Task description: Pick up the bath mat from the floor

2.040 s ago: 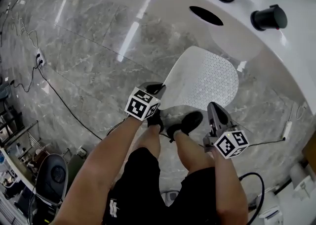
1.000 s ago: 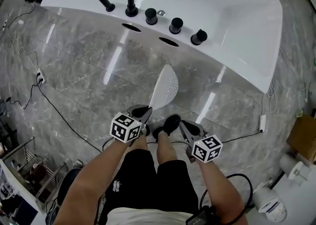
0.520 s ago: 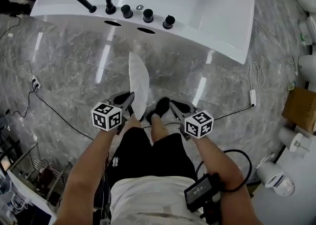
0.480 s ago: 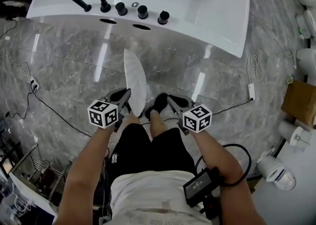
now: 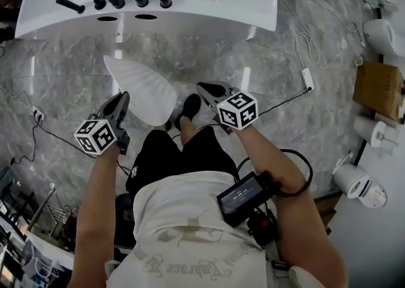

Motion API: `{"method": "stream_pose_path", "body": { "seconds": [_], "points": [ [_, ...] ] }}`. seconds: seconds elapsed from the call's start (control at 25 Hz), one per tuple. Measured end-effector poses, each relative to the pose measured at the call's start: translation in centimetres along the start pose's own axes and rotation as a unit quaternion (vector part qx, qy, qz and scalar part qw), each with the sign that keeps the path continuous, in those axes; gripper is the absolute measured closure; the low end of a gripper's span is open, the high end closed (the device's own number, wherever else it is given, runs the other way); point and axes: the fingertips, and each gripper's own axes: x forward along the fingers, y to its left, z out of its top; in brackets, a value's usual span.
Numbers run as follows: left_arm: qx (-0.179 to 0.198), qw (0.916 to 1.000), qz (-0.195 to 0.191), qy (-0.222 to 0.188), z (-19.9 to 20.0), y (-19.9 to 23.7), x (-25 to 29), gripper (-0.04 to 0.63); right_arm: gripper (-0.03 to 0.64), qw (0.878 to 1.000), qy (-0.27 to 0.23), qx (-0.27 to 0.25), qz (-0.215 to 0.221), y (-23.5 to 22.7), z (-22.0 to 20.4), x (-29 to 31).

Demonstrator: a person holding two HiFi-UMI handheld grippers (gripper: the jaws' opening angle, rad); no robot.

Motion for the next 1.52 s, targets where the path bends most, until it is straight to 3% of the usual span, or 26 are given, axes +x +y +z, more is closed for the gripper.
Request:
{"method": "stream_pose_path", "body": {
  "seconds": [0.4, 0.76, 1.2, 1.52],
  "points": [
    [-0.038, 0.9960, 0.024, -0.076, 4.7, -2.6, -5.8, 0.581, 0.611, 0.999, -0.051, 0.004, -0.013, 0.2, 2.6, -5.0],
    [-0.073, 0.9877, 0.023, -0.136, 7.9, -5.1, -9.1, 0.582, 0.611, 0.997, -0.077, 0.013, -0.022, 1.0, 2.9, -8.2],
    [-0.075, 0.9851, -0.029, -0.152, 12.2, -4.5, -11.6, 0.581, 0.611, 0.992, -0.111, -0.002, -0.063, 3.5, 7.1, -8.5],
    [-0.030, 0.9868, -0.068, -0.144, 14.7, -4.6, -13.4, 0.581, 0.611, 0.985, -0.145, -0.004, -0.096, 6.2, 10.4, -9.1]
  ]
}}
